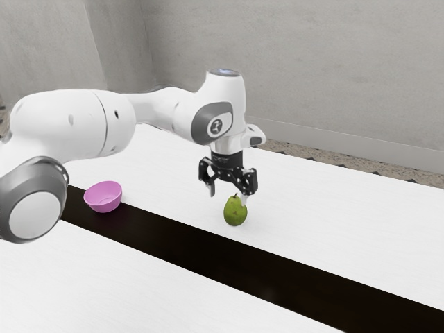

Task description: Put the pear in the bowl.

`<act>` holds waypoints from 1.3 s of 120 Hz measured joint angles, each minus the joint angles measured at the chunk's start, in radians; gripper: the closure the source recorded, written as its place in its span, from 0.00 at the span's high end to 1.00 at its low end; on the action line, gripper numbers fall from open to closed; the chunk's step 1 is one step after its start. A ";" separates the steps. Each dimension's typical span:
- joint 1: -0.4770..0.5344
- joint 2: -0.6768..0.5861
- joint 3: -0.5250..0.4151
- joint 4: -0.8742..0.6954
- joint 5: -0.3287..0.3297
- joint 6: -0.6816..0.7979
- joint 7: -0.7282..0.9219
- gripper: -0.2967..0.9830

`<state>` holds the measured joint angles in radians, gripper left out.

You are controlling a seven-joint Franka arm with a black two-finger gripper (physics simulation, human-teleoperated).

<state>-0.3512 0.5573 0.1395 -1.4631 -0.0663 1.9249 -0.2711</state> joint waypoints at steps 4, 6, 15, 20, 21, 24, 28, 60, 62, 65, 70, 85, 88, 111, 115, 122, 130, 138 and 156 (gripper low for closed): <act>-0.002 0.011 0.001 -0.009 0.001 0.041 -0.027 0.75; -0.003 0.017 0.001 -0.012 0.001 0.061 -0.040 0.75; -0.002 0.042 0.001 -0.018 0.025 0.142 -0.094 0.75; 0.003 0.051 0.001 -0.022 0.042 0.178 -0.121 0.75; 0.004 0.052 0.001 -0.023 0.045 0.185 -0.126 0.75; 0.006 0.056 0.002 -0.024 0.056 0.203 -0.141 0.75; 0.007 0.060 0.002 -0.032 0.068 0.229 -0.160 0.75; 0.009 0.087 0.001 -0.088 0.103 0.367 -0.280 0.75; 0.009 0.090 0.001 -0.089 0.104 0.373 -0.286 0.75; 0.009 0.093 0.001 -0.091 0.104 0.382 -0.294 0.75; 0.009 0.097 0.000 -0.099 0.105 0.395 -0.307 0.75; 0.009 0.104 0.000 -0.113 0.106 0.422 -0.342 0.75; 0.009 0.105 0.000 -0.115 0.105 0.426 -0.348 0.74; 0.010 0.107 0.000 -0.126 0.105 0.443 -0.386 0.65; 0.011 0.107 0.000 -0.127 0.105 0.445 -0.391 0.63; 0.011 0.107 0.000 -0.133 0.105 0.447 -0.400 0.60; 0.011 0.106 0.000 -0.139 0.106 0.449 -0.409 0.57; 0.010 0.103 0.000 -0.140 0.107 0.450 -0.418 0.54; 0.009 0.083 0.000 -0.150 0.114 0.450 -0.439 0.47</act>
<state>-0.3421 0.6404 0.1396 -1.6133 0.0476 2.3746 -0.7097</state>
